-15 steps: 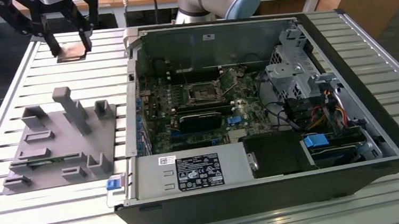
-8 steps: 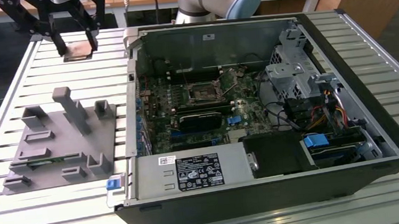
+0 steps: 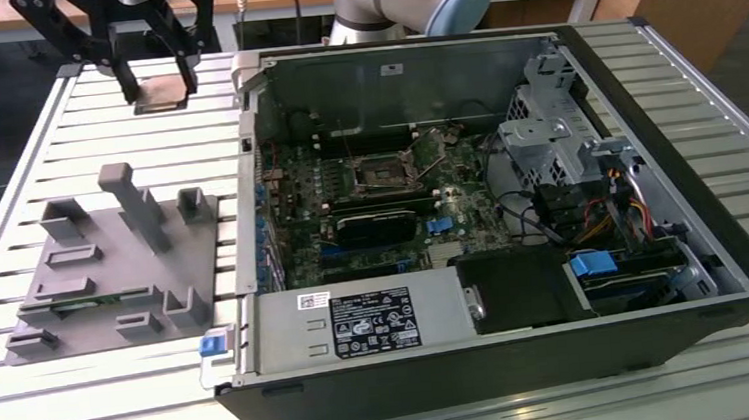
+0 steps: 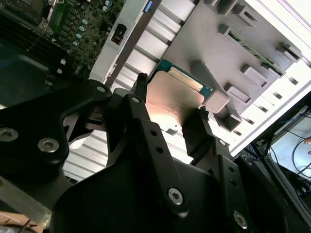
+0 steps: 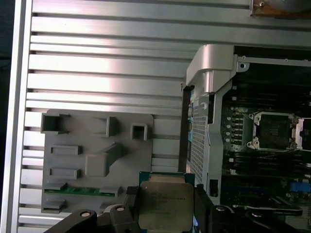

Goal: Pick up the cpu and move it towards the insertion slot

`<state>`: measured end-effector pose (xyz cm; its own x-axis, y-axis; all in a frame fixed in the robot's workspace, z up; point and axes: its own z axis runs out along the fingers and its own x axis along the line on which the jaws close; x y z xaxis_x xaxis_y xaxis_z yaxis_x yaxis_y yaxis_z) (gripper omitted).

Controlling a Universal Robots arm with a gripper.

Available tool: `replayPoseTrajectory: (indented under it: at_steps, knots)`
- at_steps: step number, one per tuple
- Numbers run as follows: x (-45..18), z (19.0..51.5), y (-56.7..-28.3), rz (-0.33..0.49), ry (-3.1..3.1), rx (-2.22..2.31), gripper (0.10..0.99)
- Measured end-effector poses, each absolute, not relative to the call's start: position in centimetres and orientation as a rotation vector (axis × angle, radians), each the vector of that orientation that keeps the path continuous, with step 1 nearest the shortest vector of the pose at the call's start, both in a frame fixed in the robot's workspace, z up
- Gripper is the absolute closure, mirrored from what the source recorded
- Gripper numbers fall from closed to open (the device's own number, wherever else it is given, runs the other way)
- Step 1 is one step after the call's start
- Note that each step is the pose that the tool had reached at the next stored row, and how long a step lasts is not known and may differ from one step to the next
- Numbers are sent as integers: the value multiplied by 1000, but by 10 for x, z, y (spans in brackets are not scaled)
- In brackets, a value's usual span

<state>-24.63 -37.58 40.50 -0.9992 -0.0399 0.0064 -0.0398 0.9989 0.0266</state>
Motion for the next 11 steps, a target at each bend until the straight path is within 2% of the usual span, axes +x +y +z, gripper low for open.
replayPoseTrajectory:
  at_steps: [11]
  knots:
    - [-227, 405, -376, -41, -3134, 62, 545]
